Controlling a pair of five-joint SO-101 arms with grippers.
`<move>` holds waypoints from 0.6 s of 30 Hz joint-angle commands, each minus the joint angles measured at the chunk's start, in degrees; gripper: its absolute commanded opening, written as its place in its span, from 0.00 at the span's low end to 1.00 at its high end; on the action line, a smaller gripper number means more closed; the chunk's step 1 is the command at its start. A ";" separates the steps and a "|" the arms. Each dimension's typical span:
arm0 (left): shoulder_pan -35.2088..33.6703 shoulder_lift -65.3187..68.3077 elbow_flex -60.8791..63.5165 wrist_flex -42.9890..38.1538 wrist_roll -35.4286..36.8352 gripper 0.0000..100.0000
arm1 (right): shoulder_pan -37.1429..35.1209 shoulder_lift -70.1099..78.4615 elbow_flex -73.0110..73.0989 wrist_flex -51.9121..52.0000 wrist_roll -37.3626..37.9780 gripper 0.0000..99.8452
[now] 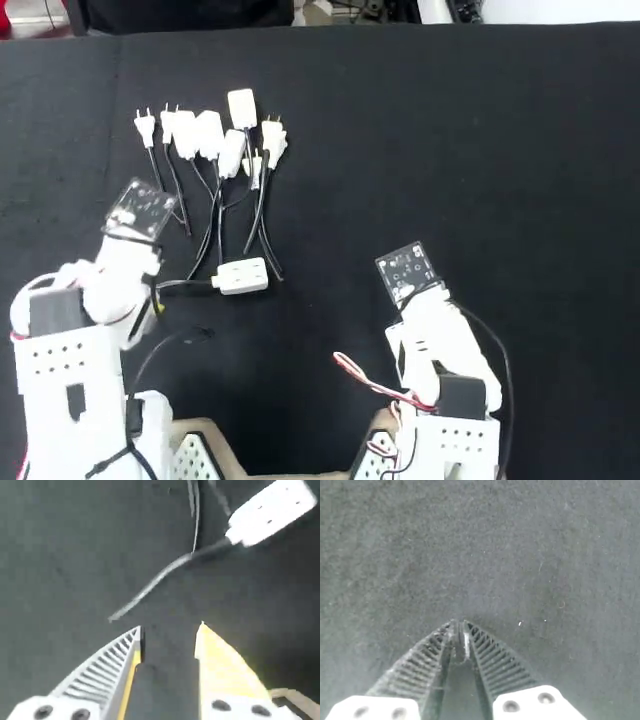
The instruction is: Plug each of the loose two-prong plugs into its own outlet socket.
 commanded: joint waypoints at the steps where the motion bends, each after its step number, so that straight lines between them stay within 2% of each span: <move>1: -1.80 -3.87 6.29 -3.96 -0.26 0.19 | 1.05 -3.91 -0.22 -1.05 0.35 0.01; 4: -1.45 -8.00 13.76 -9.76 0.18 0.19 | 0.97 -3.91 -0.22 -1.85 0.35 0.01; 6: -1.27 -10.37 18.07 -14.68 5.27 0.18 | 0.88 -3.91 -0.22 -2.02 0.35 0.01; 8: 0.31 -12.13 21.67 -18.20 13.80 0.18 | 0.88 -3.91 -0.22 -2.55 0.35 0.01; 12: -0.31 -15.74 23.08 -19.16 17.49 0.18 | 0.44 -3.91 -0.13 -6.33 0.00 0.01; 15: -0.84 -17.41 24.22 -19.34 21.01 0.18 | 0.26 -3.91 -0.40 -19.16 0.09 0.01; 18: -0.84 -18.02 26.86 -21.19 20.84 0.18 | -1.41 -3.65 -1.01 -28.57 -0.79 0.01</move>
